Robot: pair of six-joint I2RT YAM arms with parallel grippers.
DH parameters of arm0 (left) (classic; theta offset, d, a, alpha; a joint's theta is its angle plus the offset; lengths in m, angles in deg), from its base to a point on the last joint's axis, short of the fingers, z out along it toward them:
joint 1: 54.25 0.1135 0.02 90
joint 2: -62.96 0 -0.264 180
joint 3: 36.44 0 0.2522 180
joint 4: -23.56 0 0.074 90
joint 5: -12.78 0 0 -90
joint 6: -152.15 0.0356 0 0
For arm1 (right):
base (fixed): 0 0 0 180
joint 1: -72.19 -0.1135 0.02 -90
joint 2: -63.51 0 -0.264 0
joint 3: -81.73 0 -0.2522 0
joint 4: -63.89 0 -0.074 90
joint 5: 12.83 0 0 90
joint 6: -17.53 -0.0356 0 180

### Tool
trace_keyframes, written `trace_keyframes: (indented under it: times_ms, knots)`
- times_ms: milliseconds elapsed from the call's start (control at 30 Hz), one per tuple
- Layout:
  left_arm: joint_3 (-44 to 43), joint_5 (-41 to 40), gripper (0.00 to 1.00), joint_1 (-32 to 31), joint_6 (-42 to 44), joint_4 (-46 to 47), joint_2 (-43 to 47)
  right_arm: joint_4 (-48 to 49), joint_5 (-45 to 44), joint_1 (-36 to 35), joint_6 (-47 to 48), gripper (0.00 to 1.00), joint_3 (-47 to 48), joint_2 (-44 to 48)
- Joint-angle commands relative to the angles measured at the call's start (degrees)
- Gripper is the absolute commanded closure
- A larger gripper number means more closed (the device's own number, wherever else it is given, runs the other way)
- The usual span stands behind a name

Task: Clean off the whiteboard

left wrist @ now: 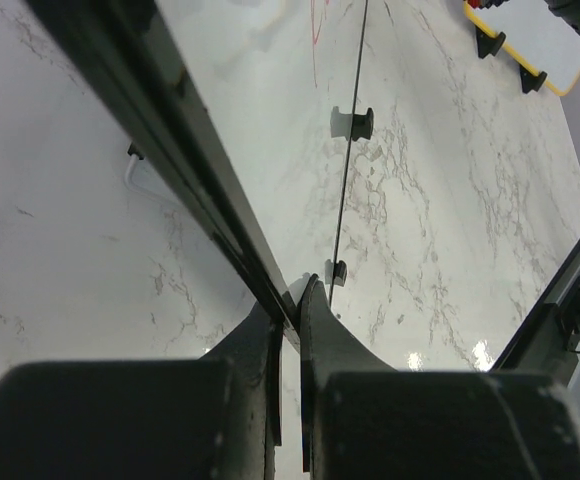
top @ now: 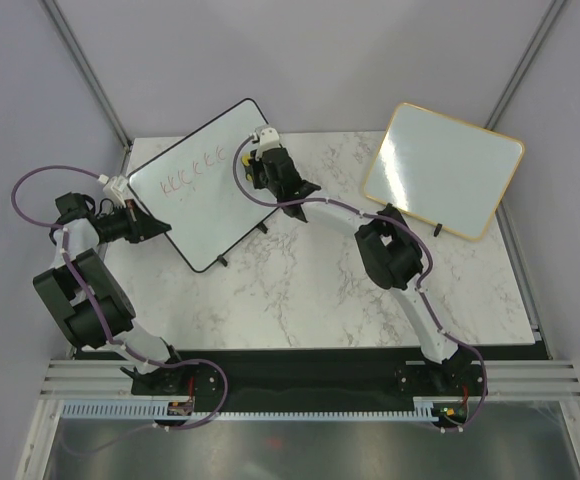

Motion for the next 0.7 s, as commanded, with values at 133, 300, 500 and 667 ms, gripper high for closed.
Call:
trace_keyframes:
  times_ms: [133,300,500,667]
  knots:
    - [-1.3,-9.8,0.98,-0.3,12.7,8.5,2.1,3.5,7.4,-7.0,3.7,1.00,1.4,-2.3]
    - [-1.0,-9.8,0.98,-0.4,12.9,8.6,2.2,4.3,1.8,-4.7,-0.8,1.00,-2.1,-1.5]
    - [-0.7,-10.1,0.98,-0.4,13.4,8.6,1.0,5.3,-6.1,0.0,-6.6,1.00,-9.8,1.5]
    - [0.4,-10.8,0.98,-0.4,14.4,8.7,1.0,4.9,-6.5,0.4,-6.9,1.00,-10.1,1.5]
